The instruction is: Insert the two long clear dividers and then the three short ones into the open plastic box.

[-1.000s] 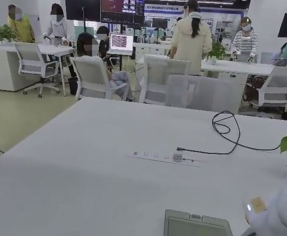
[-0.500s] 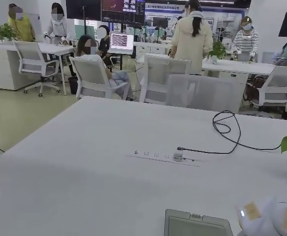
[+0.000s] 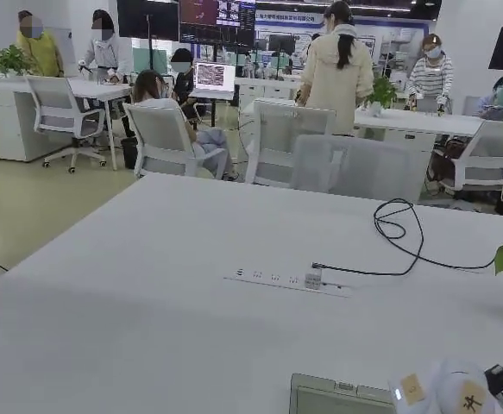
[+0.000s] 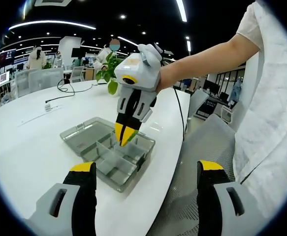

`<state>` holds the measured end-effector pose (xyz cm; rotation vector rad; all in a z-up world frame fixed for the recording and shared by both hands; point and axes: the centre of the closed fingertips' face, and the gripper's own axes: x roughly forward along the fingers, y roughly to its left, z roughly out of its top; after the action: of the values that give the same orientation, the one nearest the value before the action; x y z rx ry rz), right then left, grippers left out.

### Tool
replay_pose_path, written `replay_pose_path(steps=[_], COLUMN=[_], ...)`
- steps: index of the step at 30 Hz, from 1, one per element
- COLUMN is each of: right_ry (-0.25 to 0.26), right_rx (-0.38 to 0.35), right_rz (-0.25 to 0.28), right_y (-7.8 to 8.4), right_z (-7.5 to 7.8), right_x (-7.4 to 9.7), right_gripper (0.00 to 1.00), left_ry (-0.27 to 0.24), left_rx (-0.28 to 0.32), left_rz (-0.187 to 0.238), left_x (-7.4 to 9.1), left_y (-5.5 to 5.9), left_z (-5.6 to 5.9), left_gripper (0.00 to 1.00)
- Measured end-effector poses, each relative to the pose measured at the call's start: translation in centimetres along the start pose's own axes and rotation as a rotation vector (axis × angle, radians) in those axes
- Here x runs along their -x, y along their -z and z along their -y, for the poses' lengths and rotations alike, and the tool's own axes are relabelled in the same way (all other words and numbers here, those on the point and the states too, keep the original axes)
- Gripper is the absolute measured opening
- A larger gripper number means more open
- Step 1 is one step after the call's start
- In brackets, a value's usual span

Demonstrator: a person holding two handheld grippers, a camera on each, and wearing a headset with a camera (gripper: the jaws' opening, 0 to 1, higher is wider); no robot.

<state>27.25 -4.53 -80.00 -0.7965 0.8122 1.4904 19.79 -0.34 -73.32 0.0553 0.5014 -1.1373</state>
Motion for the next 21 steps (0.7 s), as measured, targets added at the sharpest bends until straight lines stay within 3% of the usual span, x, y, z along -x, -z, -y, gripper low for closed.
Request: replay_pose_path(steps=[7, 21], right_ry=[-0.011, -0.006], right_rx=[0.009, 0.001], right_rz=[-0.048, -0.039], right_y=[0.8, 1.0], right_z=[0.1, 0.0], right_x=[-1.2, -1.2], right_gripper=[0.03, 0.02], left_ry=[-0.001, 0.005], left_rx=[0.006, 0.011], left_rz=[0.000, 0.001], left_x=[0.1, -0.1], left_y=[0.2, 0.3], left_z=[-0.1, -0.1], left_gripper=[0.91, 0.91])
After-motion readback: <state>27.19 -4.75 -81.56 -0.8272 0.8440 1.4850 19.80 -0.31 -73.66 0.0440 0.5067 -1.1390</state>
